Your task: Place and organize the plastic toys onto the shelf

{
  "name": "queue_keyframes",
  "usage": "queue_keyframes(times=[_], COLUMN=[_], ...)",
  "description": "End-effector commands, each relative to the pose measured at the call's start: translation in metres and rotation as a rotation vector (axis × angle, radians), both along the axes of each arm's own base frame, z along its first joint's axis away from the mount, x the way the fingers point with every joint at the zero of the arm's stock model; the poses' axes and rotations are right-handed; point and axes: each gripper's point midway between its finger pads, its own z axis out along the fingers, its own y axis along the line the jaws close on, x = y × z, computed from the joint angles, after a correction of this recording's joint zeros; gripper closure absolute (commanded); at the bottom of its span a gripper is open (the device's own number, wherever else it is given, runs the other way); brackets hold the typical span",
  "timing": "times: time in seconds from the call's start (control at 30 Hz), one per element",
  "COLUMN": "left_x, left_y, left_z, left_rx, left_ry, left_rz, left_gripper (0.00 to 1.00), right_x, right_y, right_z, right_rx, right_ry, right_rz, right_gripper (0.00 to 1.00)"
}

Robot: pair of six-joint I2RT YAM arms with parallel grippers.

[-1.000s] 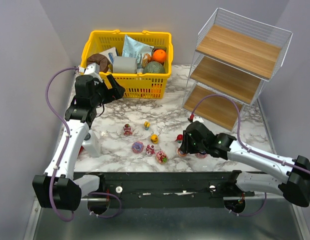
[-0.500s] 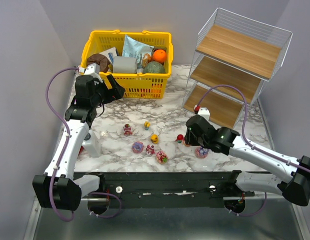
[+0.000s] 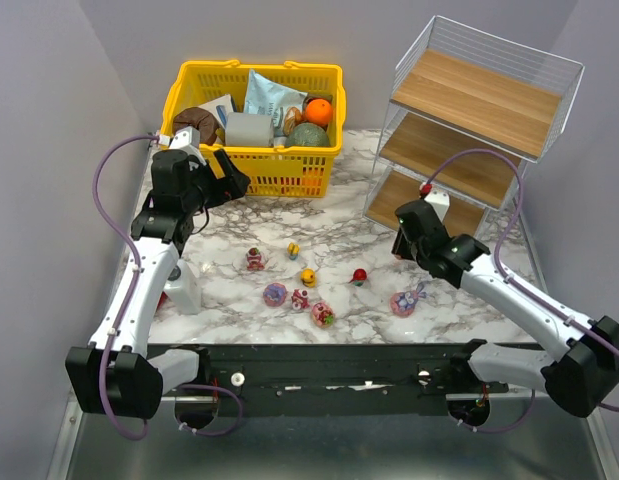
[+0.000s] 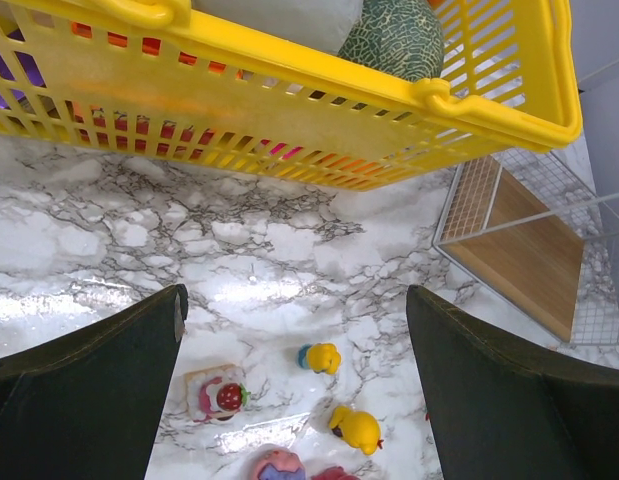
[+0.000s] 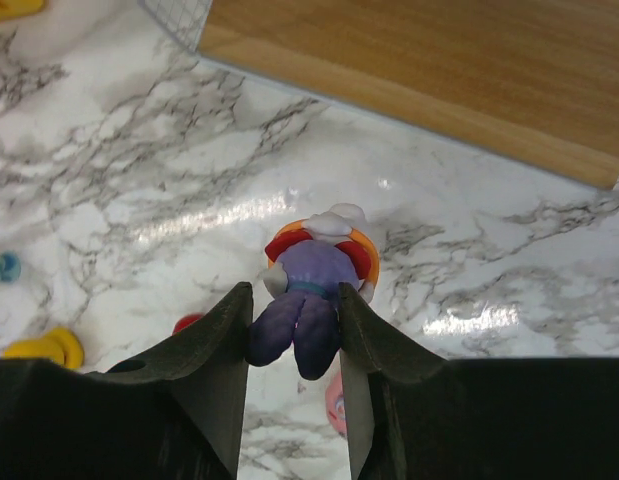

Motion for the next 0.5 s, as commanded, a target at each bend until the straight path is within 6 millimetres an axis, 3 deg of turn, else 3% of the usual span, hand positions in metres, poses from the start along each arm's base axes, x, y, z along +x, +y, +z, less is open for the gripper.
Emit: queue_keyframes(times=[0.0,0.2,0.47], left_x=[0.003,0.005,0.006], left_y=[-0.002,-0.003,-0.003], left_z=[-0.002,0.000,-0.004], left_rx=[-0.006,-0.006,-0.004], left_ry=[0.013,0.015,0.025], left_rz=[-0.012,-0.016,-0.017], left_gripper=[0.01,0.01,0.01], right_x=[0.037,0.064,0.082], right_y=[-0.013,-0.020,-0.034], right_z=[0.011,0.000,-0.008], right_rx=[0.000,-0.006,-0.005], right_ry=[-0.115,-0.145,-0.170], right_rz=[-0.076,-0.148,-0.211], right_gripper=[0.60,0.61,0.61])
